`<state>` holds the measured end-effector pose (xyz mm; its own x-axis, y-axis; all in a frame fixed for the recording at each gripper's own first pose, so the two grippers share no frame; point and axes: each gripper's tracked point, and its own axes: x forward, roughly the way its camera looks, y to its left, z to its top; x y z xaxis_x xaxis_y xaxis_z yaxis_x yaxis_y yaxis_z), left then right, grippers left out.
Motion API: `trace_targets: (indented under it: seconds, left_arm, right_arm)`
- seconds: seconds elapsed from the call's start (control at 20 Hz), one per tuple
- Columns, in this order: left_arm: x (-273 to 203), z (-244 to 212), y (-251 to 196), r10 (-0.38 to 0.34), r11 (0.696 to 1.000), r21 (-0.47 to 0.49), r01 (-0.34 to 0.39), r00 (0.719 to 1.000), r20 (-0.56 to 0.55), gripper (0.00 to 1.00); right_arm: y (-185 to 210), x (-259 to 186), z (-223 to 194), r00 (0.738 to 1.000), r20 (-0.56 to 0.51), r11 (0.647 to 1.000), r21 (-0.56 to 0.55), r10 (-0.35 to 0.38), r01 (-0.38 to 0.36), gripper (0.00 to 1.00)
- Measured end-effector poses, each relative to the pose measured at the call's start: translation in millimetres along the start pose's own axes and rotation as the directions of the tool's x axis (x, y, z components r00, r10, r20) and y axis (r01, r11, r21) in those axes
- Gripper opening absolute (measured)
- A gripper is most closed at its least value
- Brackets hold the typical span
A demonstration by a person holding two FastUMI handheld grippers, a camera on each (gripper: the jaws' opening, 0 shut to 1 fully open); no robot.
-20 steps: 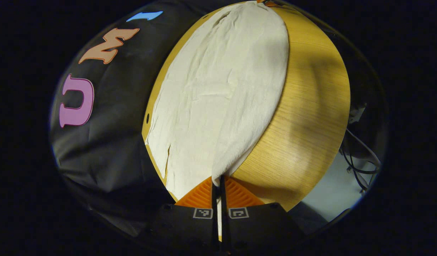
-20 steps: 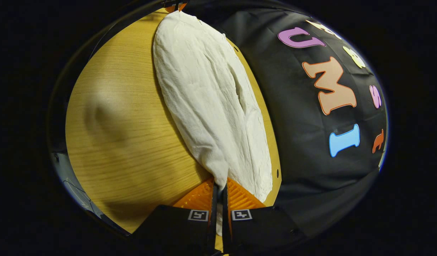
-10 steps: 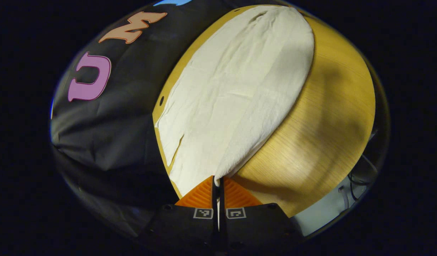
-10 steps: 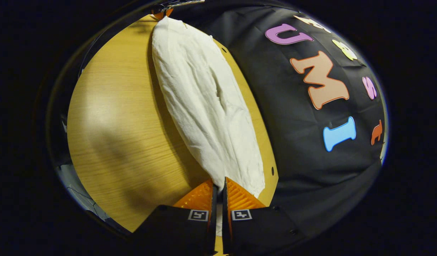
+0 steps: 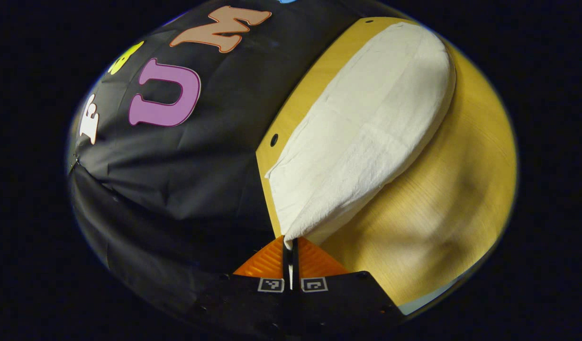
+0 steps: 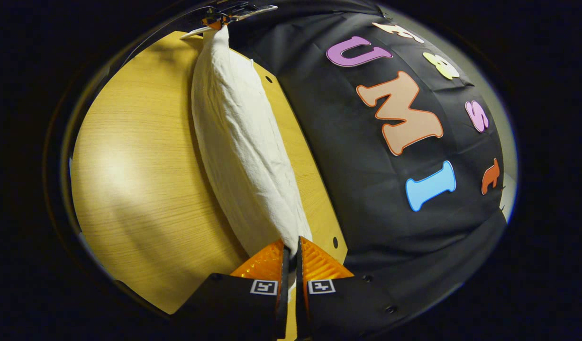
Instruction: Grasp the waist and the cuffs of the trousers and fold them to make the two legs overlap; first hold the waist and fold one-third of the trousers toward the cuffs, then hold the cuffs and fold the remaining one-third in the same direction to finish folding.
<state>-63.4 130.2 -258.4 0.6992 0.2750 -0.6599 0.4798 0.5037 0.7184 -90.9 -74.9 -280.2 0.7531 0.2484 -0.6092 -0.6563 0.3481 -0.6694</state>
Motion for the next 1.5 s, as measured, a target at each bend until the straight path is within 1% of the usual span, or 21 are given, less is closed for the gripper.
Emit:
trace_targets:
  seconds: [0.15, 0.3, 0.55, 0.6, 0.7, 0.8, 0.85, 0.9, 0.95, 1.0, 1.2, 1.35, 1.4, 1.45, 1.5]
  left_arm:
    - [20, 25, 20, 0.009, 1.0, 0.007, -0.009, 0.999, 0.033, 0.0]
    - [38, 48, 32, 0.01, 1.0, 0.027, -0.012, 0.997, 0.076, 0.0]
    - [70, 71, 46, -0.006, 1.0, -0.029, 0.009, 0.995, 0.096, 0.0]
    - [76, 76, 48, -0.008, 0.999, -0.042, 0.012, 0.995, 0.098, 0.0]
    - [86, 87, 53, -0.004, 0.998, -0.059, 0.011, 0.993, 0.114, 0.0]
    - [96, 97, 56, -0.002, 0.998, -0.064, 0.011, 0.991, 0.132, 0.0]
    - [101, 102, 58, 0.0, 0.998, -0.064, 0.01, 0.99, 0.144, 0.0]
    - [109, 107, 58, -0.005, 0.998, -0.063, 0.015, 0.988, 0.151, 0.0]
    - [116, 110, 57, -0.011, 0.998, -0.063, 0.021, 0.987, 0.159, 0.0]
    - [124, 114, 54, -0.017, 0.998, -0.065, 0.027, 0.986, 0.163, 0.0]
    - [156, 116, 33, -0.056, 0.996, -0.061, 0.066, 0.988, 0.147, 0.0]
    - [177, 114, 15, -0.078, 0.993, -0.079, 0.088, 0.988, 0.13, 0.0]
    - [183, 115, 10, -0.08, 0.992, -0.085, 0.092, 0.988, 0.131, 0.0]
    - [186, 116, 7, -0.084, 0.991, -0.092, 0.097, 0.987, 0.136, 0.0]
    - [188, 119, 2, -0.099, 0.988, -0.103, 0.115, 0.984, 0.147, 0.0]
  right_arm:
    - [-15, 7, 6, 0.999, -0.003, 0.999, -0.019, -0.039, 0.038, 0.1]
    - [-37, 27, 10, 0.997, -0.036, 0.997, -0.02, -0.075, 0.074, 0.1]
    - [-65, 58, 21, 0.988, -0.07, 0.991, -0.012, -0.135, 0.135, 0.1]
    - [-71, 65, 22, 0.987, -0.073, 0.989, -0.011, -0.146, 0.145, 0.12]
    - [-79, 80, 26, 0.984, -0.079, 0.987, -0.02, -0.162, 0.161, 0.09]
    - [-87, 96, 29, 0.982, -0.085, 0.986, -0.03, -0.167, 0.165, 0.09]
    - [-87, 105, 29, 0.983, -0.09, 0.987, -0.032, -0.161, 0.159, 0.09]
    - [-88, 114, 26, 0.983, -0.1, 0.987, -0.036, -0.157, 0.154, 0.07]
    - [-88, 124, 26, 0.982, -0.106, 0.988, -0.041, -0.153, 0.15, 0.07]
    - [-86, 134, 24, 0.983, -0.117, 0.989, -0.043, -0.145, 0.141, 0.1]
    - [-71, 174, 15, 0.977, -0.16, 0.988, -0.085, -0.144, 0.132, 0.09]
    - [-60, 198, 8, 0.966, -0.214, 0.989, -0.051, -0.145, 0.137, 0.09]
    - [-56, 200, 7, 0.96, -0.241, 0.99, -0.03, -0.141, 0.138, 0.12]
    - [-55, 207, 5, 0.953, -0.26, 0.988, -0.016, -0.152, 0.154, 0.13]
    - [-57, 207, 6, 0.946, -0.276, 0.985, -0.007, -0.168, 0.173, 0.1]
